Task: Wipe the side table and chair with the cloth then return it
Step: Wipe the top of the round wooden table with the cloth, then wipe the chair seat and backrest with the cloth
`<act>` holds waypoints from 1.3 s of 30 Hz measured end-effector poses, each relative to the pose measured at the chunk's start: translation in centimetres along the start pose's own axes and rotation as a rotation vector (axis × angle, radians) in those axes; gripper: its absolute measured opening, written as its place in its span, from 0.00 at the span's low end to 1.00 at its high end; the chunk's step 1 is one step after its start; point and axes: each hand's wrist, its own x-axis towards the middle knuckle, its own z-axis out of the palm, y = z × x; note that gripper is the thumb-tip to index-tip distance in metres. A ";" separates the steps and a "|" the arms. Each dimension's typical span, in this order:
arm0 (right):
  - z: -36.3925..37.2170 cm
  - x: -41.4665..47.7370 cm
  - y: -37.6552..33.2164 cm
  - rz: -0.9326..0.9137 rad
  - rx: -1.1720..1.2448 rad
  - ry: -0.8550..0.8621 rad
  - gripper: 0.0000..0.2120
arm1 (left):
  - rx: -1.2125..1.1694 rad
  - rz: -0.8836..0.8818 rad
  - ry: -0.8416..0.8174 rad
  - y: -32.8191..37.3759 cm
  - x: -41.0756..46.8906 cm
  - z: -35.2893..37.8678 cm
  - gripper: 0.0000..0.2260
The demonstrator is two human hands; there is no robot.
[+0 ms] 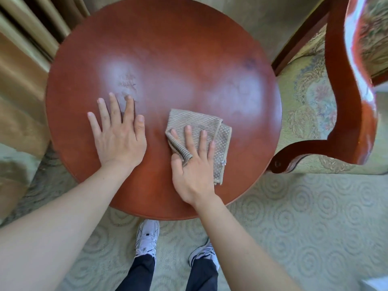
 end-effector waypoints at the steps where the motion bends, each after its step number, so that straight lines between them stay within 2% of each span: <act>1: -1.0 0.2 -0.3 0.111 0.215 -0.043 0.26 | -0.007 0.000 -0.009 -0.1 -0.1 -0.2 0.30; 3: -4.0 0.9 -0.6 0.431 0.908 -0.091 0.22 | -0.039 -0.007 -0.035 -0.2 0.0 -0.7 0.31; 4: -5.7 1.1 -0.4 0.515 1.289 -0.067 0.20 | -0.063 -0.020 -0.050 -0.2 0.0 -1.0 0.31; 5: -7.2 1.1 0.1 0.579 1.562 -0.017 0.20 | -0.086 -0.039 -0.066 -0.2 -0.2 -1.4 0.32; 7: -10.4 0.1 1.2 0.598 1.813 0.005 0.24 | -0.122 -0.057 -0.089 0.9 -0.9 -2.2 0.33; 9: -13.3 -1.5 2.6 0.527 1.885 -0.020 0.24 | -0.171 -0.018 -0.107 3.3 -2.3 -3.0 0.35; 13: -19.0 -5.9 6.4 0.352 1.974 0.040 0.25 | -0.370 0.142 -0.188 11.5 -5.4 -5.2 0.33; 17: -24.7 -10.2 10.9 0.216 1.991 0.017 0.36 | -0.519 0.326 -0.235 21.7 -8.1 -7.0 0.33; 20: -28.5 -13.0 15.0 0.207 2.004 0.029 0.38 | -0.592 0.399 -0.207 29.4 -10.1 -7.9 0.36; 23: -31.4 -15.0 19.3 0.234 2.022 0.052 0.38 | -0.640 0.382 -0.152 35.8 -11.9 -8.3 0.37; 27: -34.2 -17.3 25.3 0.210 2.058 0.053 0.37 | -0.462 0.351 -0.107 41.5 -13.4 -7.3 0.34; 33: -36.4 -17.2 31.6 0.212 2.149 0.072 0.36 | -0.190 0.310 -0.167 43.9 -14.3 -4.2 0.36; 36: -36.8 -15.1 34.5 0.253 2.123 0.049 0.36 | -0.084 0.293 -0.054 44.6 -14.5 -3.0 0.35; 39: -36.9 -12.1 37.4 0.329 2.084 0.073 0.36 | 0.008 0.392 0.108 46.1 -14.7 -1.4 0.34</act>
